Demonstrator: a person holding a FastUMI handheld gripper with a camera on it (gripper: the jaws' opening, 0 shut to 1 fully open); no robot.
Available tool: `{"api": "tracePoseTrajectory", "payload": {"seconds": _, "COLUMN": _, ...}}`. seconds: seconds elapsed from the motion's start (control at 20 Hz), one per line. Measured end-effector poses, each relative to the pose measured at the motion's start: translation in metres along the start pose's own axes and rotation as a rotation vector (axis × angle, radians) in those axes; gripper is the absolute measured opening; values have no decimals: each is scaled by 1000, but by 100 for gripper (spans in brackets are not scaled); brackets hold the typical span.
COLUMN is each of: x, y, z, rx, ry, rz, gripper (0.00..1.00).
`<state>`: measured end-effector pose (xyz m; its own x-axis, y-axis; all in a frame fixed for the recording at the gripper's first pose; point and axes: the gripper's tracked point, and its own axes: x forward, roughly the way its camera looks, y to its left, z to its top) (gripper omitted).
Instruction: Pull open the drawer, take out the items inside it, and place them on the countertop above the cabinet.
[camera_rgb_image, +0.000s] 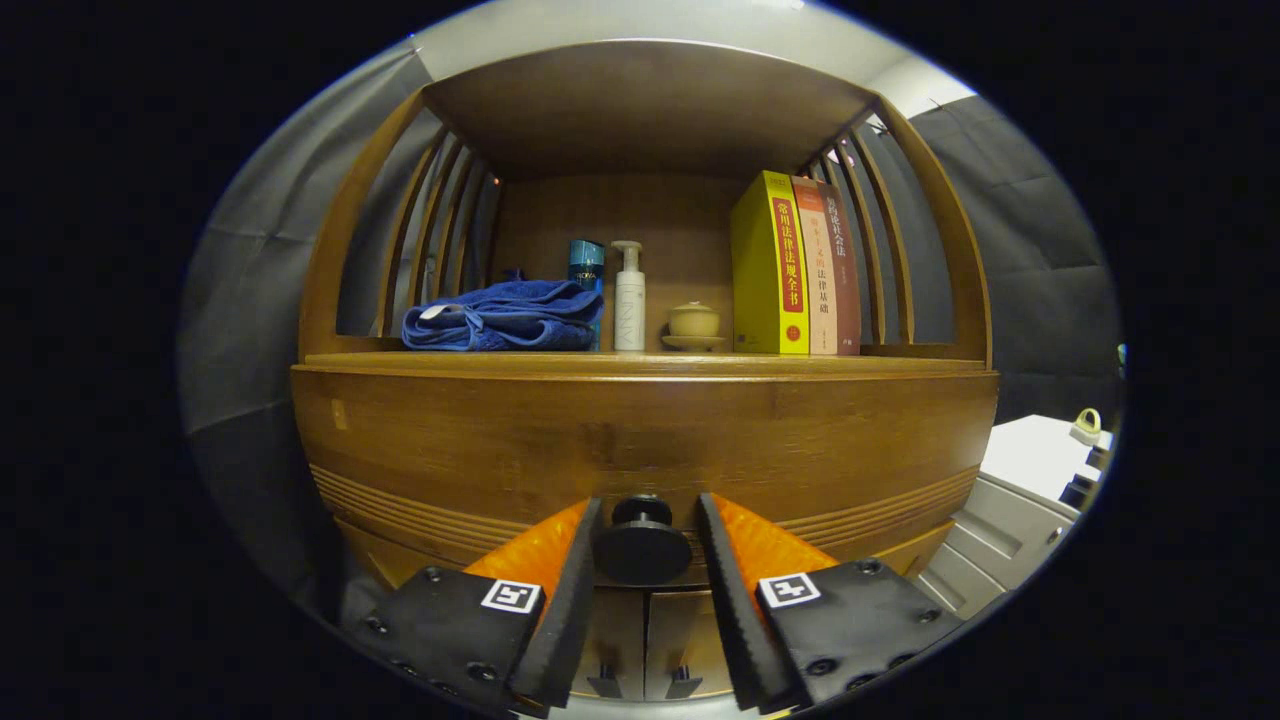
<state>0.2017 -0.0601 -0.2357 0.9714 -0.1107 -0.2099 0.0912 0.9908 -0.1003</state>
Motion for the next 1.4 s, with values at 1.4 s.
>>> {"api": "tracePoseTrajectory", "payload": {"seconds": 1.4, "x": -177, "y": -1, "z": -9, "rx": 60, "ry": 139, "rz": 16, "gripper": 33}}
